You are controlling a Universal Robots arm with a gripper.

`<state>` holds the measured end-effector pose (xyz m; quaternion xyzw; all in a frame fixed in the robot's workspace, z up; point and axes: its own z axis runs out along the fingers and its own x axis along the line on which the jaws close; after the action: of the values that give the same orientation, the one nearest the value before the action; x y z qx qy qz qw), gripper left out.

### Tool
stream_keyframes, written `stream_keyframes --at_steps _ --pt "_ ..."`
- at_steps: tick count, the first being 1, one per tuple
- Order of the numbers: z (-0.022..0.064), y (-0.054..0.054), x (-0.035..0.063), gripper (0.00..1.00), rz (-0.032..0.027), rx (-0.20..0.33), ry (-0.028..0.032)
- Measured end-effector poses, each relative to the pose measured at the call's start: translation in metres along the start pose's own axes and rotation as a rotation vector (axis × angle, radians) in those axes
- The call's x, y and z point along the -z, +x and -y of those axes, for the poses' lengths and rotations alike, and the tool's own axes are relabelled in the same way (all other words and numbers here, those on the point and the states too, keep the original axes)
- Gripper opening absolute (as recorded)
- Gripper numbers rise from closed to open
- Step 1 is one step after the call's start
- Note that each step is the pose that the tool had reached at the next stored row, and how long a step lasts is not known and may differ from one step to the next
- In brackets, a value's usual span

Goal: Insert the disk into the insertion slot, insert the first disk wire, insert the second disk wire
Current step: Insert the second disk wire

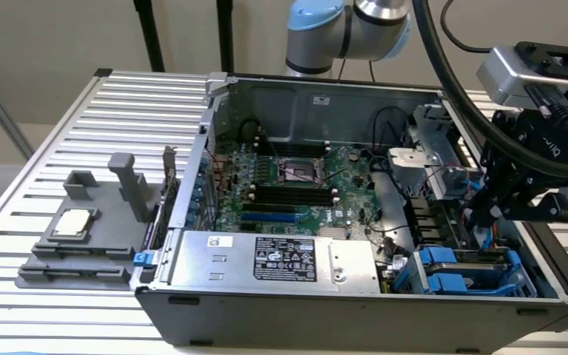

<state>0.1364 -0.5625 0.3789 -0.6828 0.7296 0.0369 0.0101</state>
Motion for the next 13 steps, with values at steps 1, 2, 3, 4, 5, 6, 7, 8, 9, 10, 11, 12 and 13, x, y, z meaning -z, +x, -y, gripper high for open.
stream_keyframes --at_steps 1,2,3,4,5,6,7,8,9,10,11,12,13 --pt "0.0003 0.0000 -0.0008 0.25 -0.0008 0.000 0.0001" --pt "0.0006 0.0001 -0.0017 0.25 -0.0015 0.000 0.0001" --pt "0.0009 0.0001 -0.0024 0.25 -0.0021 0.000 0.0001" --pt "0.0013 0.0001 -0.0029 0.25 -0.0025 0.000 0.0002" --pt "0.0014 0.0001 -0.0034 0.25 -0.0028 0.000 0.0002" --pt "0.0015 0.0001 -0.0036 0.25 -0.0032 0.000 0.0002" --pt "0.0016 0.0000 -0.0039 0.25 -0.0036 0.000 0.0003" --pt "0.0016 0.0000 -0.0040 0.22 -0.0041 0.000 0.0003" --pt "0.0017 0.0000 -0.0040 0.22 -0.0045 0.000 0.0003" --pt "0.0017 0.0000 -0.0040 0.16 -0.0046 0.000 0.0003" --pt "0.0016 -0.0001 -0.0040 0.16 -0.0047 0.000 0.0004" --pt "0.0012 -0.0001 -0.0040 0.16 -0.0047 0.000 0.0003" --pt "0.0004 -0.0001 -0.0041 0.16 -0.0046 0.000 0.0004"
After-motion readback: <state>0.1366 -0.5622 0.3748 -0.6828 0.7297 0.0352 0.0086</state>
